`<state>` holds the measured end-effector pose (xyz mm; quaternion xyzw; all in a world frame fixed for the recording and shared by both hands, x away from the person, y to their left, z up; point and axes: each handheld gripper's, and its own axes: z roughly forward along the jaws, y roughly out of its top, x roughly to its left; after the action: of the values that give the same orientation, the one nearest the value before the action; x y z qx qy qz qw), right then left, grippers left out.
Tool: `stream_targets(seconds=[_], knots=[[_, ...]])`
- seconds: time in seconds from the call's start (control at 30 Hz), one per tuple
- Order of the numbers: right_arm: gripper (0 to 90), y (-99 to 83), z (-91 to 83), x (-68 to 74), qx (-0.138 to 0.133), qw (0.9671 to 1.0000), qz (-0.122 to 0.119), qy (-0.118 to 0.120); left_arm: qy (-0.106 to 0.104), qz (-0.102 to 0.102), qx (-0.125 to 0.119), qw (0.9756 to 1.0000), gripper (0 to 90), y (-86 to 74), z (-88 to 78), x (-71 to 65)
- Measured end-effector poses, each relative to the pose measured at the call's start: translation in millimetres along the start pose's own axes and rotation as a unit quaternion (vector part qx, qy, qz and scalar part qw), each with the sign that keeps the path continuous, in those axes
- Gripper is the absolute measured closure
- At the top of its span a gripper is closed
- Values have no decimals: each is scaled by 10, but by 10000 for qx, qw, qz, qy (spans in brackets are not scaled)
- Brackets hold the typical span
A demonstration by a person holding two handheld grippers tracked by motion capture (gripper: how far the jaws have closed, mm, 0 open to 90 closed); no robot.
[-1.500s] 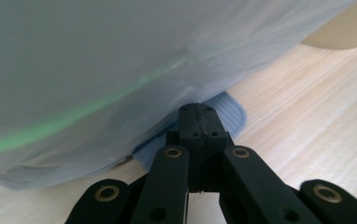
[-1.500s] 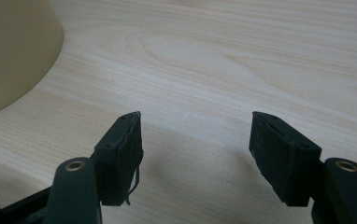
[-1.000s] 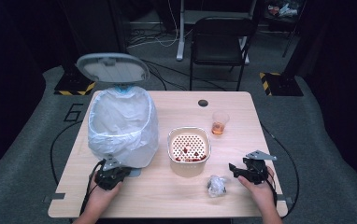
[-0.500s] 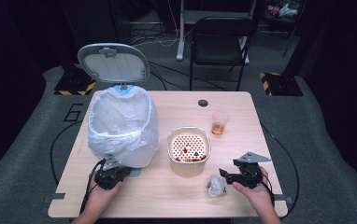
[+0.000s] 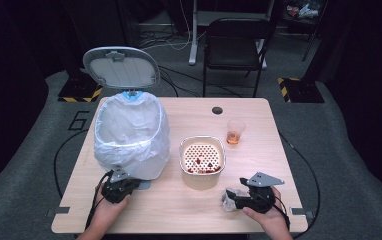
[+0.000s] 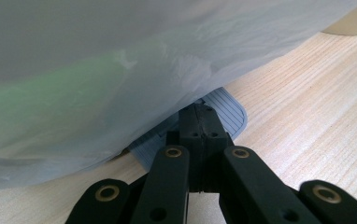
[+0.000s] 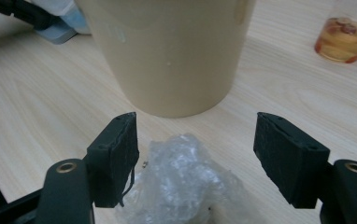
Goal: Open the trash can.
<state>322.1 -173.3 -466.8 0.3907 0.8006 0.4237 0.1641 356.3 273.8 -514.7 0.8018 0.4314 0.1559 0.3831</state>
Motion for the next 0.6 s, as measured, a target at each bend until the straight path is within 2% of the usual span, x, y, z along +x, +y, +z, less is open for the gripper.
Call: stream_targets(seconds=[0.07, 0.1, 0.17, 0.37, 0.6], knots=[[301, -17, 19, 23, 30, 9999, -79, 75, 2, -27, 13, 10000, 900, 1, -2, 1], [305, -29, 27, 32, 75, 9999, -77, 94, -58, 88, 18, 9999, 900, 5, -1, 20], [331, -53, 57, 39, 152, 9997, -115, 144, -9, -44, 7, 10000, 900, 2, -2, 4], [349, -135, 153, 62, 448, 9984, -237, 240, -26, -19, 15, 10000, 900, 5, 0, 8], [406, -211, 242, 66, 754, 9958, -512, 111, 3, -3, 25, 10000, 900, 4, -2, 2]])
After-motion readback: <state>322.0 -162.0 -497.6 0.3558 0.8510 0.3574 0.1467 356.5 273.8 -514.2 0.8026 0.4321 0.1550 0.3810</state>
